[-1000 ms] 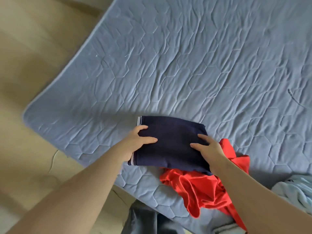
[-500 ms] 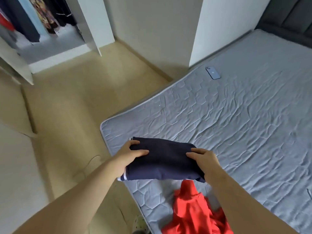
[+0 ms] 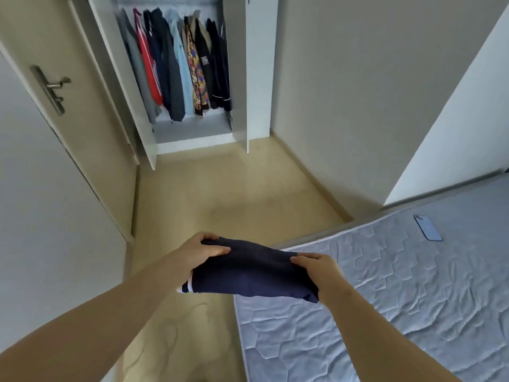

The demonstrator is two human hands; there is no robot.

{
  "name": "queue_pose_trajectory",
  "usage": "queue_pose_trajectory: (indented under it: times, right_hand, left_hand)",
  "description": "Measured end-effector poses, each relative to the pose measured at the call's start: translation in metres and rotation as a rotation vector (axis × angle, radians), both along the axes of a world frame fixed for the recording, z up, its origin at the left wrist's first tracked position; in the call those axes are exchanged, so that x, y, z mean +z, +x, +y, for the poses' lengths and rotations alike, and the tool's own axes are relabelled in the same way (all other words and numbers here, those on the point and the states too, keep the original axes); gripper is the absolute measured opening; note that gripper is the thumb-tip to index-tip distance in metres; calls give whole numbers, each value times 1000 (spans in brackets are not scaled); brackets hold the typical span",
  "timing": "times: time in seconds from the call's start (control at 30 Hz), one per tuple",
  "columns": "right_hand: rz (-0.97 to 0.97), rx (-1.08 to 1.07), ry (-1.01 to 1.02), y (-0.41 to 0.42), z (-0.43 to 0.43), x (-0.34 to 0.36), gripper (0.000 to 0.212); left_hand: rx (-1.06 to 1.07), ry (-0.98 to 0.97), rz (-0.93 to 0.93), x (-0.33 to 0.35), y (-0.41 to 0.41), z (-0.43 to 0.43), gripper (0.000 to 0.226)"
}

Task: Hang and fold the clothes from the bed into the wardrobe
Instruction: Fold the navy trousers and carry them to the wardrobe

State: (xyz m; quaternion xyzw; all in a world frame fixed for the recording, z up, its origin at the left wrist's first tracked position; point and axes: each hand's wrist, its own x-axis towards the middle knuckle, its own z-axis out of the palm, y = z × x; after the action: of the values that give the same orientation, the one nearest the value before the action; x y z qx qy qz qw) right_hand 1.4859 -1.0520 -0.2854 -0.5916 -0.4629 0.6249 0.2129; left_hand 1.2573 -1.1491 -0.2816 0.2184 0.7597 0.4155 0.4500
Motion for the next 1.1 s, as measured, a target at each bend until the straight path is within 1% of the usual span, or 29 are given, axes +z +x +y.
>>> queue_pose_trajectory:
  times: [0.2, 0.37, 0.5, 0.6, 0.7, 0.8, 0.87, 0.97, 1.1]
  right_hand:
    - [7, 31, 68, -142, 39, 36, 5]
    - [52, 93, 122, -244, 72, 62, 10]
    - [94, 158, 158, -310, 97, 75, 20]
    - [131, 166, 129, -361, 125, 76, 28]
    - [150, 174, 92, -414, 154, 72, 25]
    - [141, 240, 110, -470, 194, 66, 35]
    - [151, 278, 117, -512, 236, 66, 37]
    - [162, 318, 137, -566, 305, 77, 36]
    - [192, 304, 162, -632, 403, 109, 29]
  left_hand:
    - [103, 78, -47, 38, -129, 21, 31]
    - [135, 141, -19, 65, -226, 42, 31]
    - [164, 177, 0, 77, -289, 63, 31]
    - [197, 164, 17, 81, -336, 84, 31]
    - [228, 164, 40, 82, -383, 110, 31]
    - [244, 155, 99, 85, -432, 146, 28]
    - [288, 171, 119, 85, -469, 185, 28]
    - [328, 175, 117, 90, -518, 246, 27]
    - [340, 222, 111, 115, -577, 336, 31]
